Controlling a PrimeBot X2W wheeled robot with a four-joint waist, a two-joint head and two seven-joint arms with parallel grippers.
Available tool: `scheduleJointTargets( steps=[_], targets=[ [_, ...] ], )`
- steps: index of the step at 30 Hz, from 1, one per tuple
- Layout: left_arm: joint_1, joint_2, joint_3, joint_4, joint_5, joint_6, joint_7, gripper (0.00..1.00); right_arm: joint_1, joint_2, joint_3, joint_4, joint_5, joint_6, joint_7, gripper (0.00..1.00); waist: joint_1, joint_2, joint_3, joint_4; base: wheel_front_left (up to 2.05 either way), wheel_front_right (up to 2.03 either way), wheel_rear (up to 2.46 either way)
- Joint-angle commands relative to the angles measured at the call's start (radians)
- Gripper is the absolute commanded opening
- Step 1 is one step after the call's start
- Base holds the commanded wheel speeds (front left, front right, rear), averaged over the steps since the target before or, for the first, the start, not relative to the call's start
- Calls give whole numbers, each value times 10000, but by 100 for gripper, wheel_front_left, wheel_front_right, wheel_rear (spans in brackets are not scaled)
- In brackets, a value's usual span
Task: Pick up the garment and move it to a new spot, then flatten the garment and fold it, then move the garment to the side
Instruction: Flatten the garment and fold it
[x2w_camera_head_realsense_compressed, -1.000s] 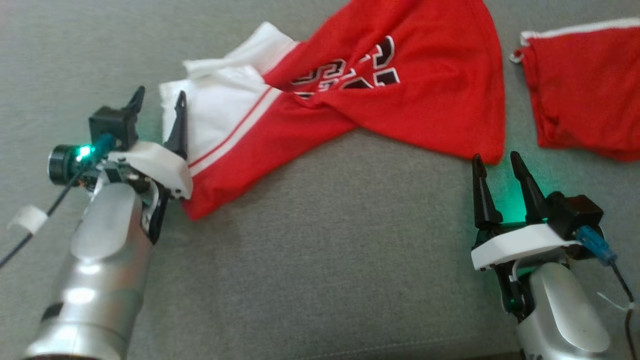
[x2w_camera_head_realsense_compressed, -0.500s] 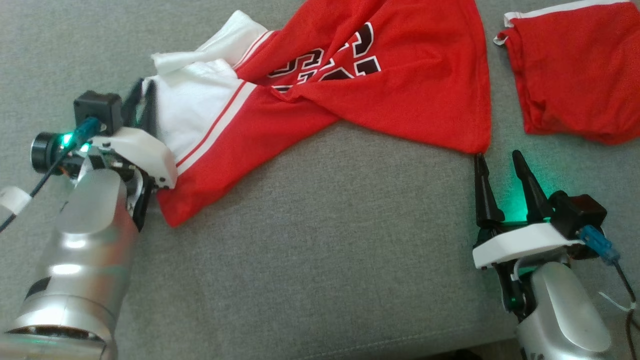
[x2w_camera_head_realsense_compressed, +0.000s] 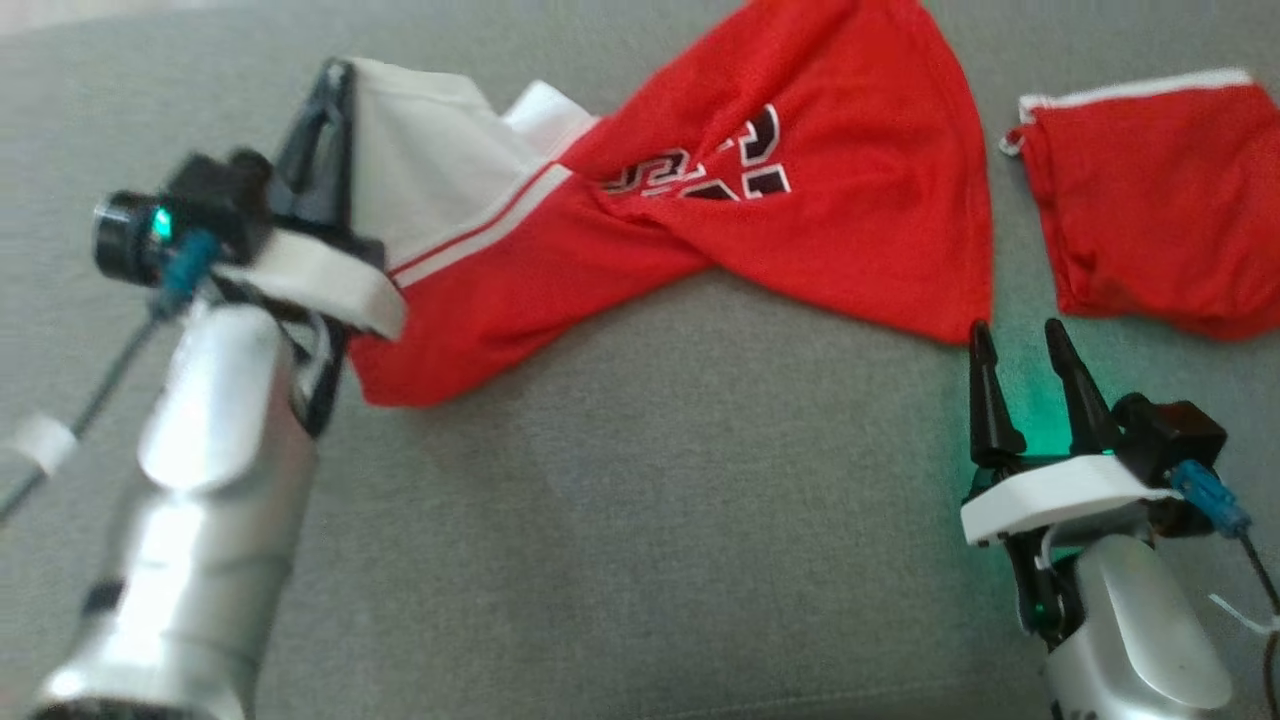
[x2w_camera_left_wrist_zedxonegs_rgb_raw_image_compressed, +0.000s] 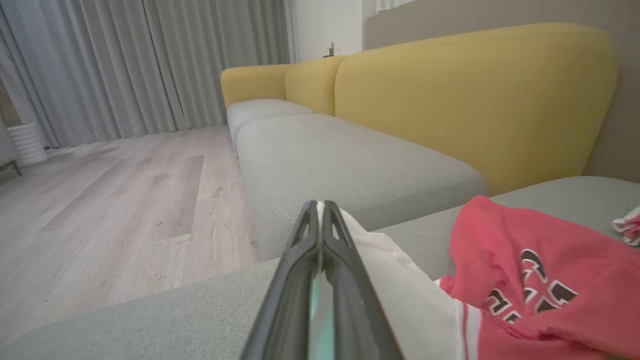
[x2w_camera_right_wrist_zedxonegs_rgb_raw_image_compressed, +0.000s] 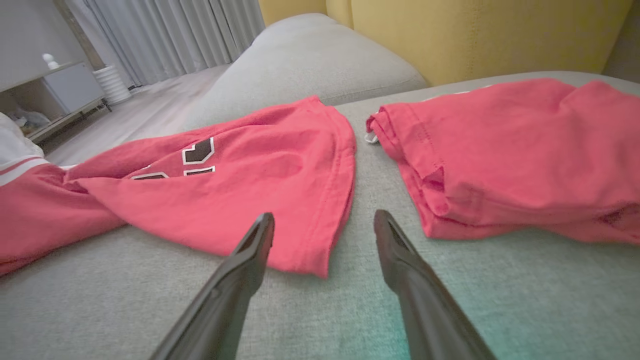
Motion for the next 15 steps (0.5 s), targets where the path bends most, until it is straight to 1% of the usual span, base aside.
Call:
scheduleJointTargets(
  steps=[1,5,8,12,15],
  targets=[
    [138,271,176,-414,73,-41,-75,0,-63,-22,156,-210,-63,-7,-112,100,1,0,-349,283,0,0,0],
    [1158,262,-359,-2041,154,-51,-76,0,2,-22,-100,-23,-114,-7,-112,100,1,0,-884,678,0,0,0],
    [1969,418,-1186,-2999,55,-54,-76,0,127,-22,-281,154,-122,-7,-112,100,1,0,-1271,982,0,0,0],
    [2993,886,-2533,-3928,-185,-55,-67,0,273,-22,-404,408,-87,-7,-112,100,1,0,-1687,1322,0,0,0],
    [3609,1469,-3850,-4541,-392,-56,226,0,323,-22,-433,558,-41,-7,-112,100,1,0,-1909,1519,0,0,0]
  ],
)
